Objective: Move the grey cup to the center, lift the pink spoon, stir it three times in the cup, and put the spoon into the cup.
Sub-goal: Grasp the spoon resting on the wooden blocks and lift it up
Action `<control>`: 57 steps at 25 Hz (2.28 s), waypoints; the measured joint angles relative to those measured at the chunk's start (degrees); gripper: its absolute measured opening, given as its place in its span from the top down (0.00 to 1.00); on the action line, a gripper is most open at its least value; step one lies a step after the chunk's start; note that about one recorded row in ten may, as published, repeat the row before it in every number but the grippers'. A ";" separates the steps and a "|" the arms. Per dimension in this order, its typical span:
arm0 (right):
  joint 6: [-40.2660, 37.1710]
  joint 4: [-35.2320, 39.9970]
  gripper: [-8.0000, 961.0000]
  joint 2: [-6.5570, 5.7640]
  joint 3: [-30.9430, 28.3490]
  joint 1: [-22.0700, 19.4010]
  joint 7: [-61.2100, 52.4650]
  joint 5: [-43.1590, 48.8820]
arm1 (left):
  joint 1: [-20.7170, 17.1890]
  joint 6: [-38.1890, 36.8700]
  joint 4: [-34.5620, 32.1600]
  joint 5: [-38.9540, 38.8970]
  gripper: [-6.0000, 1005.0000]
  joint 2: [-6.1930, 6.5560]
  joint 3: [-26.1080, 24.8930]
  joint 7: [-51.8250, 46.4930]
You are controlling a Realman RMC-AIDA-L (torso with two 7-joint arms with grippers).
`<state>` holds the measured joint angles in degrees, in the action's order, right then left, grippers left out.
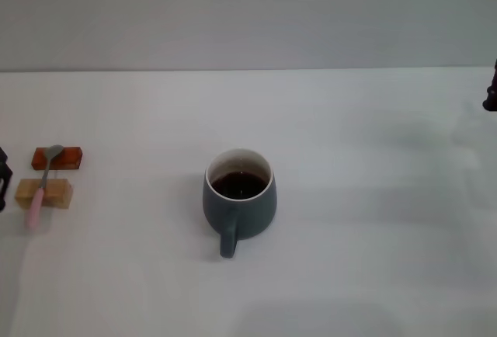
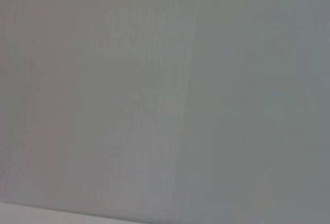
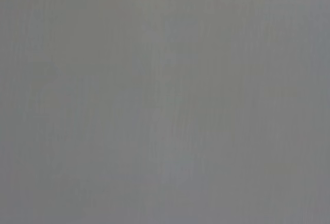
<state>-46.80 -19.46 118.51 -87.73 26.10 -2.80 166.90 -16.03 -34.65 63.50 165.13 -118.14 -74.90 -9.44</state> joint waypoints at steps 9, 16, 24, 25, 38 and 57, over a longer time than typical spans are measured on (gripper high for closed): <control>0.30 -0.10 0.99 -0.43 -0.72 1.26 0.05 0.19 | 4.10 -12.73 -13.52 -7.65 0.41 -0.58 7.46 6.04; 0.34 -0.03 0.99 -0.57 -0.76 1.73 0.08 0.19 | 6.85 -18.81 -18.27 -18.85 0.41 -0.57 14.99 13.17; 0.40 -0.03 0.99 -0.63 -0.78 1.82 0.08 0.19 | 9.74 -20.40 -21.89 -22.71 0.41 -0.61 19.11 14.05; 0.40 -0.03 0.99 -0.63 -0.78 1.82 0.08 0.19 | 9.74 -20.40 -21.89 -22.71 0.41 -0.61 19.11 14.05; 0.20 -0.26 0.99 -0.74 -0.77 1.62 0.08 0.18 | 15.51 -22.66 -29.99 -30.74 0.41 -0.62 23.26 13.67; 0.39 -1.46 0.99 -0.92 -0.35 1.31 0.10 0.23 | 18.32 -22.70 -33.94 -36.12 0.41 -0.88 26.86 13.53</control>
<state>-46.40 -20.92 117.58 -88.08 27.41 -2.70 167.13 2.29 -57.36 29.55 129.01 -119.02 -48.05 4.09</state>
